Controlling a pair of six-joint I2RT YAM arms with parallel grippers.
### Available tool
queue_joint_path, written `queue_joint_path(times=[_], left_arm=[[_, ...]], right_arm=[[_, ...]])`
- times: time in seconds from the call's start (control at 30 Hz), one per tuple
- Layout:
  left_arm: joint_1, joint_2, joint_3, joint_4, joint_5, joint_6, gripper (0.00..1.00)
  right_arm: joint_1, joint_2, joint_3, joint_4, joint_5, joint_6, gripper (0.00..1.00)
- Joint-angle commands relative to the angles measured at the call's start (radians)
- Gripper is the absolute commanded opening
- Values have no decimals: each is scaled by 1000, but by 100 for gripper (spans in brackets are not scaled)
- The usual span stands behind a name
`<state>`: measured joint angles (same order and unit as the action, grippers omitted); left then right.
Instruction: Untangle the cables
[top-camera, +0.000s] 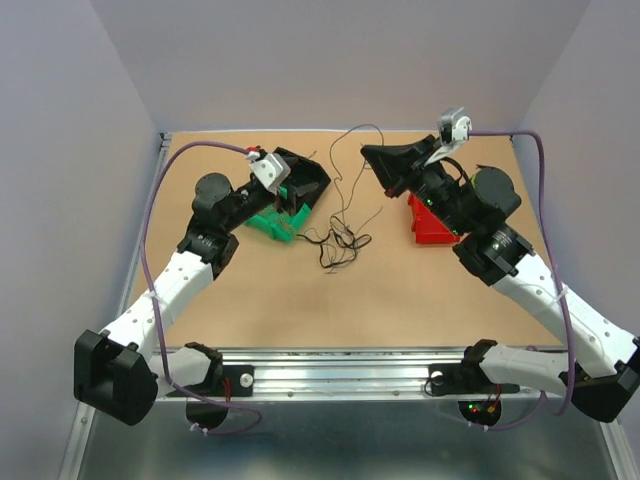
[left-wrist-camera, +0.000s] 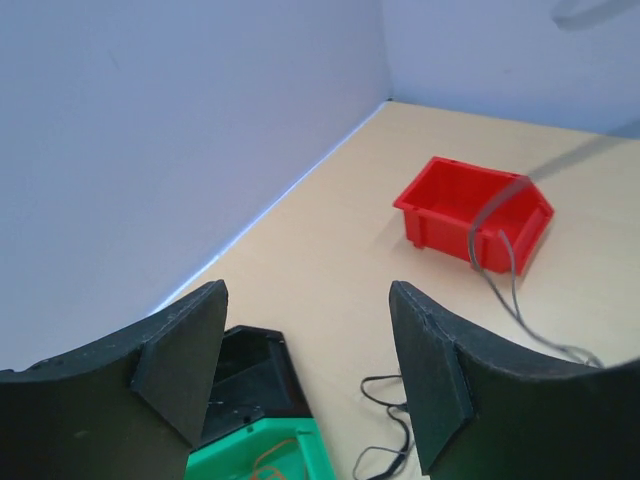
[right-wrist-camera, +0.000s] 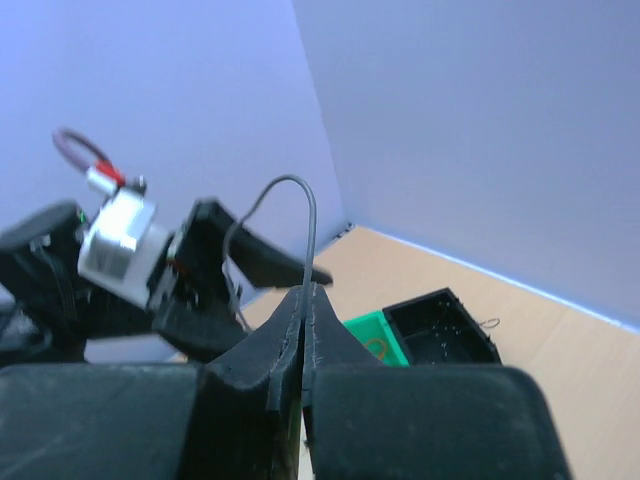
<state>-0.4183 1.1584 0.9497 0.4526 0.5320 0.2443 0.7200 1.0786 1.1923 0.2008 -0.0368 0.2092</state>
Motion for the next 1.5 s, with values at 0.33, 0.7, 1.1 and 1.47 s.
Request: queue_joint_path(times=[0.33, 0.7, 1.1, 1.47], left_arm=[[0, -85, -428, 681, 91, -218, 77], [0, -46, -428, 683, 99, -191, 76], [0, -28, -427, 676, 91, -166, 76], [0, -29, -428, 672, 98, -160, 76]], right_arm=[[2, 41, 233, -73, 282, -132, 1], [2, 27, 338, -77, 745, -292, 1], [-54, 185, 555, -52, 977, -436, 0], [-273, 271, 535, -43, 970, -401, 1]])
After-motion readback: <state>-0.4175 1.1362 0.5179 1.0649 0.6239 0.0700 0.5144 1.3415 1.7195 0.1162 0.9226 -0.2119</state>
